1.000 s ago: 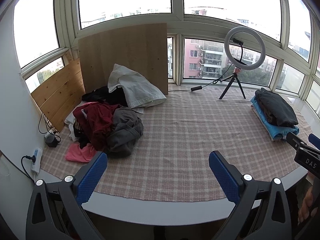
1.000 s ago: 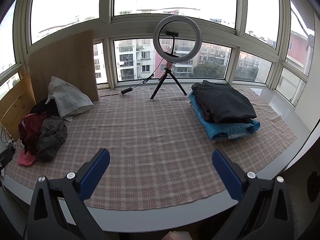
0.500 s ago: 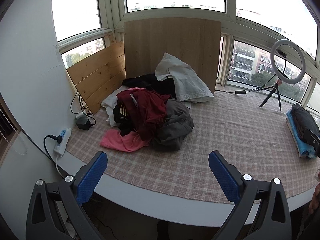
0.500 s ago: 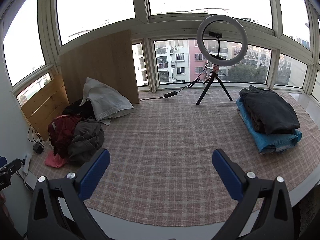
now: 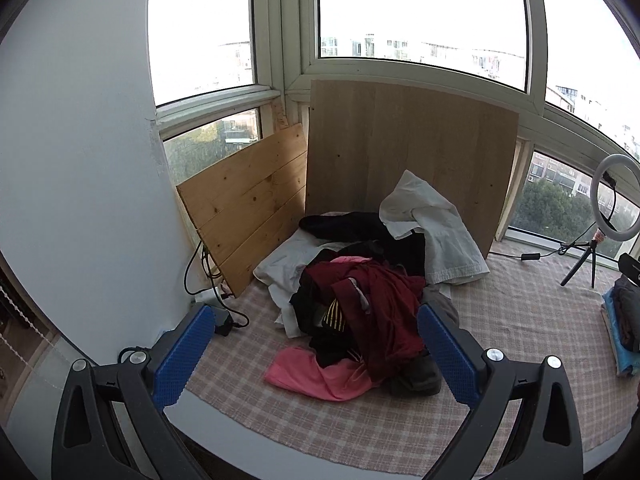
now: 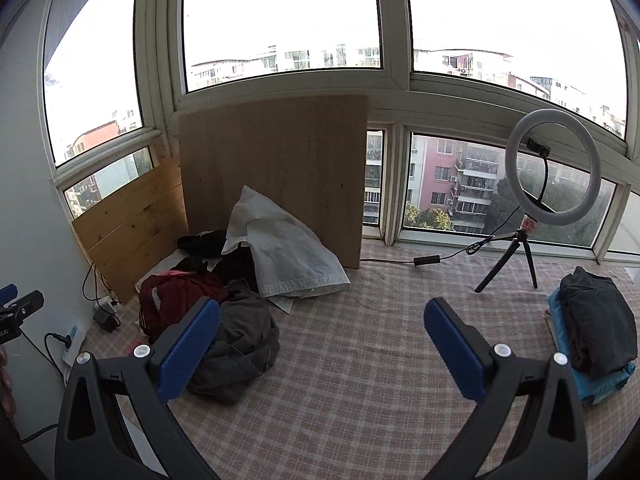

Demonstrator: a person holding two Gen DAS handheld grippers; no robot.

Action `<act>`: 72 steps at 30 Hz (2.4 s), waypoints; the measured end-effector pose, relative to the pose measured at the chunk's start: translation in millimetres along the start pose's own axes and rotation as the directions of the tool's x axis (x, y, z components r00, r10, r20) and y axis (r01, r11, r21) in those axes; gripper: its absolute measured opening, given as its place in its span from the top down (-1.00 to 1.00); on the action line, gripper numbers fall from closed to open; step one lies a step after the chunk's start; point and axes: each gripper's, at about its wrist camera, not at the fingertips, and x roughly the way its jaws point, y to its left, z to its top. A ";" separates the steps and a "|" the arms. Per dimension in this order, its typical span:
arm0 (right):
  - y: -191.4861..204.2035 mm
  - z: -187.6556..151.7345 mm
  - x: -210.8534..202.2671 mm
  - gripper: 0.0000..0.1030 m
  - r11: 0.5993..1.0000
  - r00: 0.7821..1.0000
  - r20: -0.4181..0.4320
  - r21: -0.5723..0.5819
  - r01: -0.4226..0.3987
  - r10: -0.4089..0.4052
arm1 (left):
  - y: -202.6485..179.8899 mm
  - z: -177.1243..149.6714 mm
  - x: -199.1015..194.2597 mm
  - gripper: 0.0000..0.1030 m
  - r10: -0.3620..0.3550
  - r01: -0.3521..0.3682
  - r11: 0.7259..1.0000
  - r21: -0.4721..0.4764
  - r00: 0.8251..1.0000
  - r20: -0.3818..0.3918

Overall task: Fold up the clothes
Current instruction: 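Move both tools toward the clothes pile beside the wooden board, then grasp the grey daisy T-shirt with the right gripper and lift it from the pile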

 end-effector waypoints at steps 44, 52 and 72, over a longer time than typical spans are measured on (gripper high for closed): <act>86.2 -80.4 266.0 -1.00 0.981 0.910 -0.382 -0.041 -0.190 0.160 | -70.7 -38.0 288.5 0.45 -0.167 0.198 0.979 0.042 0.907 -0.387; 90.8 -85.5 281.1 -1.00 0.971 0.876 -0.426 0.035 -0.236 0.228 | -30.5 9.0 290.8 0.63 -0.029 0.049 0.997 0.066 0.960 -0.279; 145.3 -104.7 297.0 0.60 0.926 0.793 -0.540 -0.063 -0.373 0.282 | 50.4 33.2 228.2 0.44 0.090 -0.081 0.995 0.056 0.981 -0.175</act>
